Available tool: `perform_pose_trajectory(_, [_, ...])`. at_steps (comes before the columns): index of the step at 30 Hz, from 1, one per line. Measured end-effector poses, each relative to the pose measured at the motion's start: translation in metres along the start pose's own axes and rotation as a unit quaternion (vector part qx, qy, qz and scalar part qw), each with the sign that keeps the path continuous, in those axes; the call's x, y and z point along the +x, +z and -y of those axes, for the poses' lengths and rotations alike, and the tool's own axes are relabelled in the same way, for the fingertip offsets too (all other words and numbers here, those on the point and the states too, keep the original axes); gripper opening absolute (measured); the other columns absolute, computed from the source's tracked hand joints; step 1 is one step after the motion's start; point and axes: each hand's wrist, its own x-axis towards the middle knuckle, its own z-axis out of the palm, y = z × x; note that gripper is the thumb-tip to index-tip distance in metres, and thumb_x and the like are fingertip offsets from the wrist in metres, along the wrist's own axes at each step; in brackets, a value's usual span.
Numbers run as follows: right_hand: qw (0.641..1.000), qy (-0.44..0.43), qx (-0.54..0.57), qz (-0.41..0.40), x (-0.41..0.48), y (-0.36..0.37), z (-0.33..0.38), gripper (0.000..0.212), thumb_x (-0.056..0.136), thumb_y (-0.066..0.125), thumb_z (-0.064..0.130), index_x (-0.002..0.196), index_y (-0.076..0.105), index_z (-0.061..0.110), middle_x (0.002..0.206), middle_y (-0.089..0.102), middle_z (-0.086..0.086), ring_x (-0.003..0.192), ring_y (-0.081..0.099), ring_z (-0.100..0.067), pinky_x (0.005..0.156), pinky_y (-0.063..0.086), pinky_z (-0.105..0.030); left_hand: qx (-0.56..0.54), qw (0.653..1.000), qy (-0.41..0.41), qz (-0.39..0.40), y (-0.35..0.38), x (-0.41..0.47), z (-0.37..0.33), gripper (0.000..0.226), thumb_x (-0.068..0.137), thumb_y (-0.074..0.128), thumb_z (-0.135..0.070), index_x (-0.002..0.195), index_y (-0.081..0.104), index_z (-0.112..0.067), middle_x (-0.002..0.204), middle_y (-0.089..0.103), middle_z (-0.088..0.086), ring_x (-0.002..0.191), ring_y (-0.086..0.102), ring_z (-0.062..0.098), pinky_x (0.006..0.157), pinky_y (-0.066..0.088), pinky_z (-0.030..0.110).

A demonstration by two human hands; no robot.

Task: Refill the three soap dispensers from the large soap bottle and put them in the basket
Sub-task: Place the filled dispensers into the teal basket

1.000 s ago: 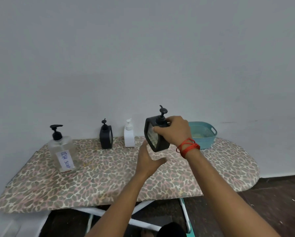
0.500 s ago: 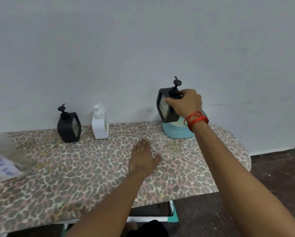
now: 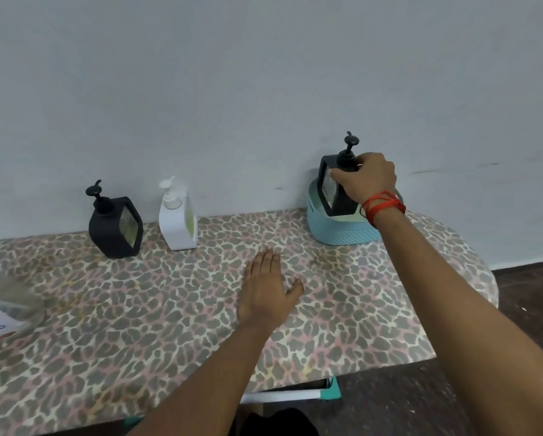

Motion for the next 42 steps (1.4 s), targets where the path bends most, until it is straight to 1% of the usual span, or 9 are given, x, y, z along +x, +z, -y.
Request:
perform_pose_trajectory(5, [0.998,0.009,-0.035,0.044,0.000,0.037,-0.025,0.045,0.070,0.069,0.049,0.096,0.068,0.011,0.084,0.069,-0.007,0.075,0.065,-0.025,0.060,0.045,-0.028,0.002,1.000,-0.002,-0.004,0.001,0.002,0.000,0.087,0.098,0.036,-0.067,0.163,0.016,-0.013,0.171,0.012,0.003,0.157,0.006,0.018,0.127,-0.003,0.034])
perform_pose_trajectory(10, [0.992,-0.022,-0.099,0.075,-0.001,0.056,-0.041,0.055,0.080,0.072,0.053,0.108,0.061,0.007,0.096,0.068,-0.012,0.088,0.064,-0.032,0.066,0.045,-0.032,0.004,1.000,-0.006,0.001,0.004,0.003,0.001,0.087,0.097,0.035,-0.068,0.163,0.016,-0.013,0.171,0.011,0.002,0.157,0.004,0.017,0.128,-0.002,0.035])
perform_pose_trajectory(14, [0.984,-0.048,-0.108,0.134,0.001,0.050,-0.050,0.060,0.079,0.068,0.064,0.105,0.063,0.010,0.095,0.068,-0.009,0.086,0.062,-0.029,0.069,0.047,-0.034,0.007,1.000,-0.007,0.002,0.004,0.004,0.002,0.087,0.097,0.037,-0.068,0.162,0.018,-0.013,0.170,0.013,0.003,0.157,0.006,0.018,0.128,0.001,0.037])
perform_pose_trajectory(23, [0.971,-0.043,-0.144,0.188,-0.004,0.038,-0.036,0.061,0.084,0.064,0.063,0.104,0.063,0.005,0.099,0.069,-0.014,0.084,0.062,-0.029,0.069,0.047,-0.035,0.004,1.000,-0.009,0.005,0.003,0.003,0.000,0.086,0.097,0.038,-0.066,0.162,0.020,-0.012,0.170,0.016,0.005,0.157,0.009,0.019,0.128,0.003,0.038])
perform_pose_trajectory(27, [0.996,-0.016,-0.046,0.080,-0.028,0.023,-0.022,0.072,0.086,0.065,0.058,0.133,0.050,0.005,0.120,0.064,-0.013,0.109,0.061,-0.032,0.086,0.049,-0.039,0.002,1.000,-0.010,0.012,-0.001,0.002,-0.002,0.085,0.098,0.039,-0.065,0.161,0.021,-0.011,0.169,0.017,0.005,0.157,0.010,0.020,0.128,0.003,0.039])
perform_pose_trajectory(30, [0.998,-0.031,0.034,-0.040,-0.053,0.018,-0.007,0.047,0.092,0.064,0.040,0.126,0.056,0.010,0.086,0.065,0.007,0.092,0.065,-0.020,0.084,0.053,-0.036,-0.011,1.000,-0.004,0.020,-0.007,-0.002,0.000,0.083,0.098,0.042,-0.062,0.161,0.023,-0.011,0.169,0.020,0.006,0.156,0.013,0.020,0.128,0.004,0.038])
perform_pose_trajectory(32, [0.996,-0.046,0.057,-0.056,-0.063,0.018,0.001,0.033,0.092,0.064,0.032,0.119,0.061,0.012,0.071,0.057,0.016,0.083,0.062,-0.014,0.081,0.053,-0.035,-0.010,0.999,0.011,0.035,-0.009,-0.004,0.006,0.082,0.098,0.044,-0.061,0.161,0.024,-0.011,0.168,0.021,0.006,0.156,0.016,0.020,0.128,0.007,0.037])
perform_pose_trajectory(39, [0.994,-0.075,0.055,0.062,-0.105,0.044,0.060,0.035,0.090,0.067,0.031,0.118,0.060,0.011,0.073,0.057,0.010,0.083,0.061,-0.015,0.080,0.049,-0.028,0.016,0.999,-0.019,0.034,-0.057,-0.048,0.093,0.084,0.099,0.046,-0.061,0.160,0.023,-0.008,0.168,0.020,0.009,0.155,0.018,0.022,0.128,0.011,0.038])
perform_pose_trajectory(42, [0.990,-0.072,0.039,0.118,-0.122,0.076,0.094,0.043,0.089,0.068,0.039,0.122,0.059,0.012,0.090,0.065,0.003,0.099,0.062,-0.020,0.083,0.047,-0.030,0.027,0.998,-0.059,0.024,-0.086,-0.065,0.143,0.085,0.099,0.048,-0.060,0.161,0.021,-0.007,0.169,0.018,0.010,0.156,0.016,0.023,0.128,0.010,0.037])
